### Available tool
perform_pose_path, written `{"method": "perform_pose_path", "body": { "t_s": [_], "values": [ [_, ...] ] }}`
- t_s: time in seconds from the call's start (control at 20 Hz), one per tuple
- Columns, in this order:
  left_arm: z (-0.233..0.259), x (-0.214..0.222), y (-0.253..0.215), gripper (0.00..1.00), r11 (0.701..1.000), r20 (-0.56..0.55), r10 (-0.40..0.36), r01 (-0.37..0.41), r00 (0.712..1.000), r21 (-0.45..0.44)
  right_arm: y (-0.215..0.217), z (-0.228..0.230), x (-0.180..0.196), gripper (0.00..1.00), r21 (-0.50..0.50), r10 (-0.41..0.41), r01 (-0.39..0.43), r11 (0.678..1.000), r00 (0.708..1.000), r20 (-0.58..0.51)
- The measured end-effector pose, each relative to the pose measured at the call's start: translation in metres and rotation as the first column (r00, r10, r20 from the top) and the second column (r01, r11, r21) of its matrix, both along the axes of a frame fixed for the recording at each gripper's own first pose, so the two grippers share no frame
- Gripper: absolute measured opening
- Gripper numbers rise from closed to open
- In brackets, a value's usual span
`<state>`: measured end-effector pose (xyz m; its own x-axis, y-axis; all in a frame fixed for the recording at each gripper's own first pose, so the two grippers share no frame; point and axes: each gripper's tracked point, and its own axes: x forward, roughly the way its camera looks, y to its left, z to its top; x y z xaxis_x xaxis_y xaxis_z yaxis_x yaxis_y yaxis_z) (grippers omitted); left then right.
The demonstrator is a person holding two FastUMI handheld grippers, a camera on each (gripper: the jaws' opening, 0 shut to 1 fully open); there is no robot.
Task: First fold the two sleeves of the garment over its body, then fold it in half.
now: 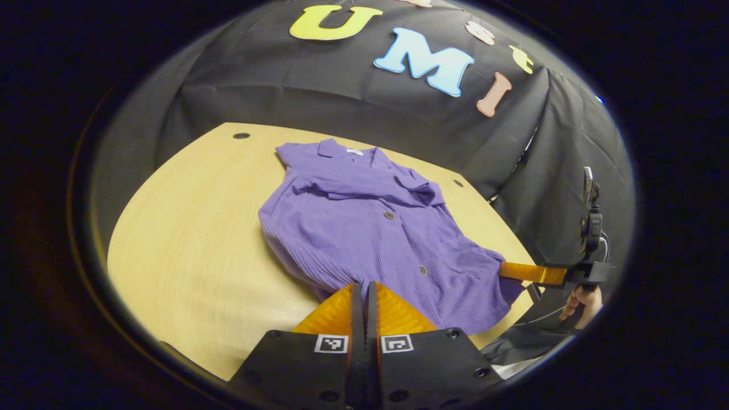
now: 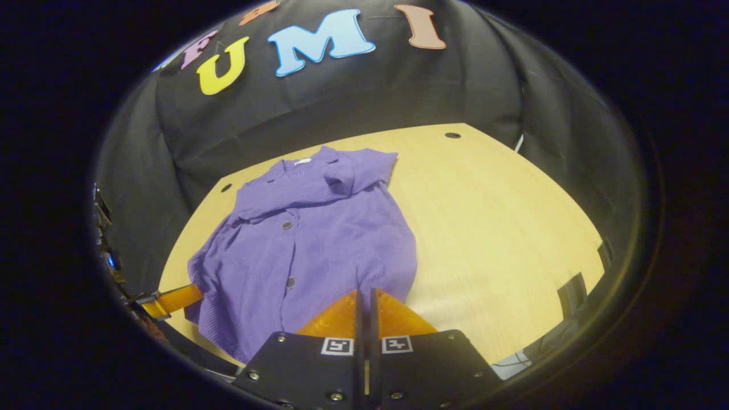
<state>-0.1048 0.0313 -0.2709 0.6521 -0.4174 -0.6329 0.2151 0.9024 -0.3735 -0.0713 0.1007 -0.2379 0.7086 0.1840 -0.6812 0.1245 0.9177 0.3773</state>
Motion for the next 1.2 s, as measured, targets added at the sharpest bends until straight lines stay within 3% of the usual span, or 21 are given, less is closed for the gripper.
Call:
{"method": "perform_pose_path", "body": {
  "t_s": [0.25, 0.85, 1.2],
  "values": [
    [0.018, 0.044, -0.008, 0.06, 0.998, 0.039, 0.065, -0.064, 0.997, -0.020, 0.018, 0.017, 0.042, 0.03, 0.207, -0.001, -0.003, 0.978, 1.000, 0.020],
    [0.061, 0.182, -0.022, 0.07, 0.987, 0.171, 0.161, -0.160, 0.972, -0.020, -0.012, 0.064, 0.150, 0.03, 0.262, 0.022, -0.066, 0.963, 0.986, 0.165],
    [0.078, 0.280, -0.030, 0.06, 0.983, 0.241, 0.158, -0.175, 0.957, 0.048, -0.032, 0.075, 0.230, 0.03, 0.280, 0.007, -0.068, 0.958, 0.977, 0.212]
  ]
}}
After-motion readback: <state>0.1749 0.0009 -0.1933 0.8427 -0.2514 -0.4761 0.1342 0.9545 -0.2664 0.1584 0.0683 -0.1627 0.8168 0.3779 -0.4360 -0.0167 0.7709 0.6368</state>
